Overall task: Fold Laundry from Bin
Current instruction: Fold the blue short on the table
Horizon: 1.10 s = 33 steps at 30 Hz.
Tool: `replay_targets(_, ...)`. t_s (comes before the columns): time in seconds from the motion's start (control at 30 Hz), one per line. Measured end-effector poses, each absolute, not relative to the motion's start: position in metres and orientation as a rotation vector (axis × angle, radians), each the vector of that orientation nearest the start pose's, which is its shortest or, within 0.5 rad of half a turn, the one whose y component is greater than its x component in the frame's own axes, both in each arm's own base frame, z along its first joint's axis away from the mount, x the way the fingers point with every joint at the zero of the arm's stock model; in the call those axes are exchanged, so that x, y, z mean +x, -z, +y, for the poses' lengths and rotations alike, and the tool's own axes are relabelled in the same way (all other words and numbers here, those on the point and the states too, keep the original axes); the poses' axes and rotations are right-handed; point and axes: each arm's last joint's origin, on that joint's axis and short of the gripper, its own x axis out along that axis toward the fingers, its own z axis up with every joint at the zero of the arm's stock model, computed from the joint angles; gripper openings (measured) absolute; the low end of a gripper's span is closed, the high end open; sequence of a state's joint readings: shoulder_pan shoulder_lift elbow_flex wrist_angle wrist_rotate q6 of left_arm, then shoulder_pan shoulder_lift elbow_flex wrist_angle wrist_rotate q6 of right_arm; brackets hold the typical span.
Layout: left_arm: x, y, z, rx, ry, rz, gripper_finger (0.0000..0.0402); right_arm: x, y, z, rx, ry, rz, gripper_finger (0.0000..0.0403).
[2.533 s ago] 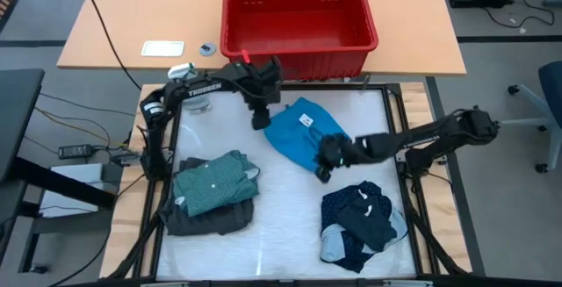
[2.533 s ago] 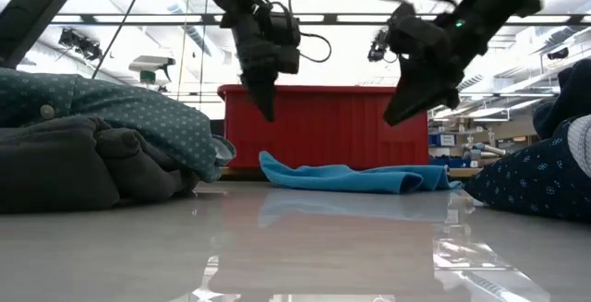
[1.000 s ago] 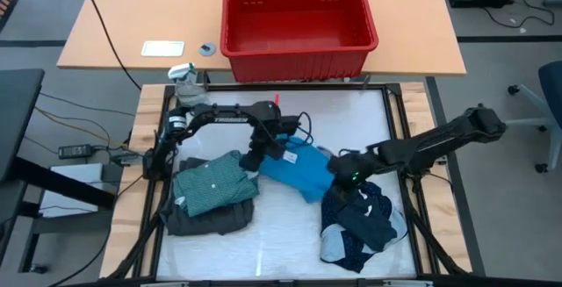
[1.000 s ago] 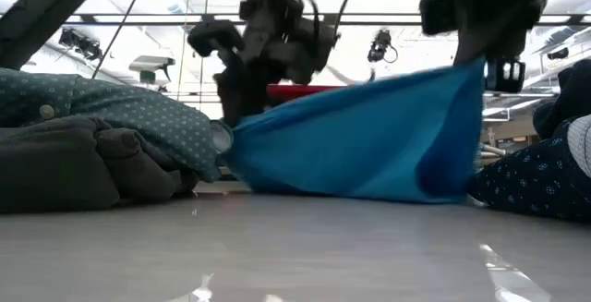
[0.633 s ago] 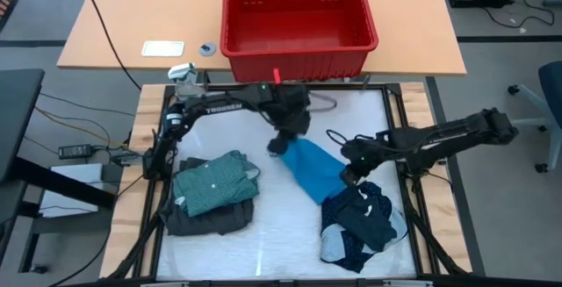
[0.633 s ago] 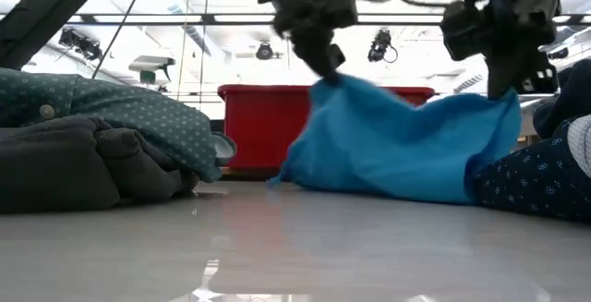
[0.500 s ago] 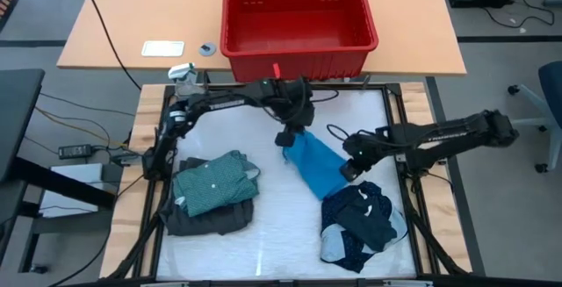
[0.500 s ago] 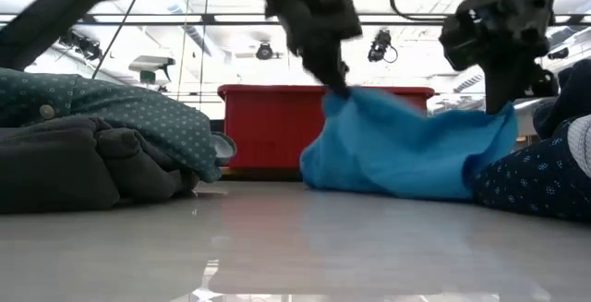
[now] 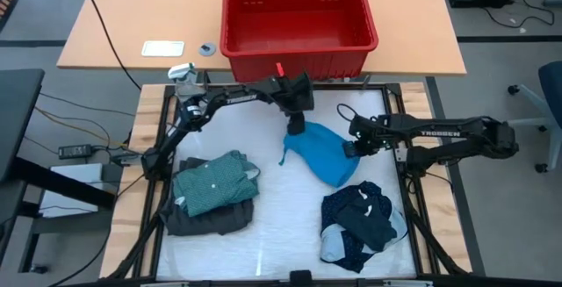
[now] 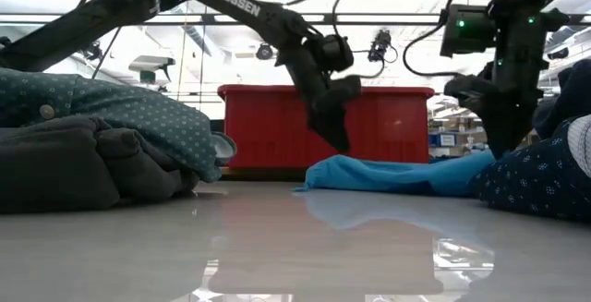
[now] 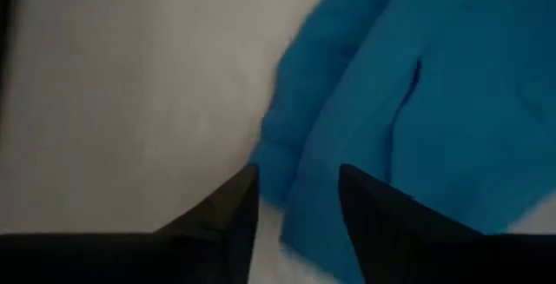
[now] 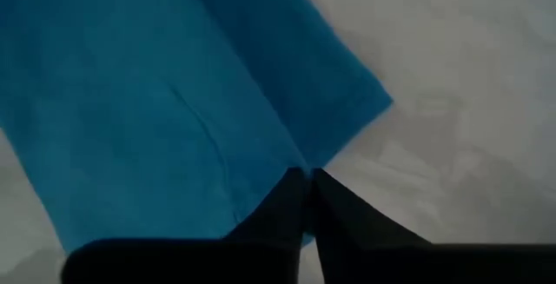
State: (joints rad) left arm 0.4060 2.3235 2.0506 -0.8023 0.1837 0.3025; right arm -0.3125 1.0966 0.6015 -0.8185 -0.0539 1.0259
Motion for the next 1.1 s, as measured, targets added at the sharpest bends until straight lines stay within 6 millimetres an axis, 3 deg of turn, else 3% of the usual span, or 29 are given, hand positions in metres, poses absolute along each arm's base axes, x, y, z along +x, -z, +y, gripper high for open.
replay_targets(0.2,0.455,-0.241,0.204,-0.136,-0.126,1.012,0.0204,0.164,-0.189,-0.058,1.07,0.846,1.032,0.0079)
replay_targets(0.4,0.45,-0.264,0.2,-0.368,-0.096,0.989,0.0212,0.187,-0.203,-0.081,0.839,0.713,0.805,0.0124)
replay_targets(0.5,0.452,-0.257,0.195,-0.496,-0.031,0.983,0.0213,0.197,-0.195,-0.098,0.722,0.65,0.795,0.0148)
replay_targets(0.73,0.448,-0.213,0.166,-0.689,-0.034,1.136,0.0213,0.21,-0.173,-0.13,0.602,0.474,0.908,0.0222)
replay_targets(0.97,0.433,-0.215,0.141,-0.771,-0.161,1.096,0.0213,0.23,-0.153,-0.15,0.498,0.422,1.025,0.0294)
replay_targets(1.1,0.42,-0.213,0.13,-0.841,-0.217,1.021,0.0213,0.239,-0.139,-0.159,0.541,0.428,1.089,0.0311)
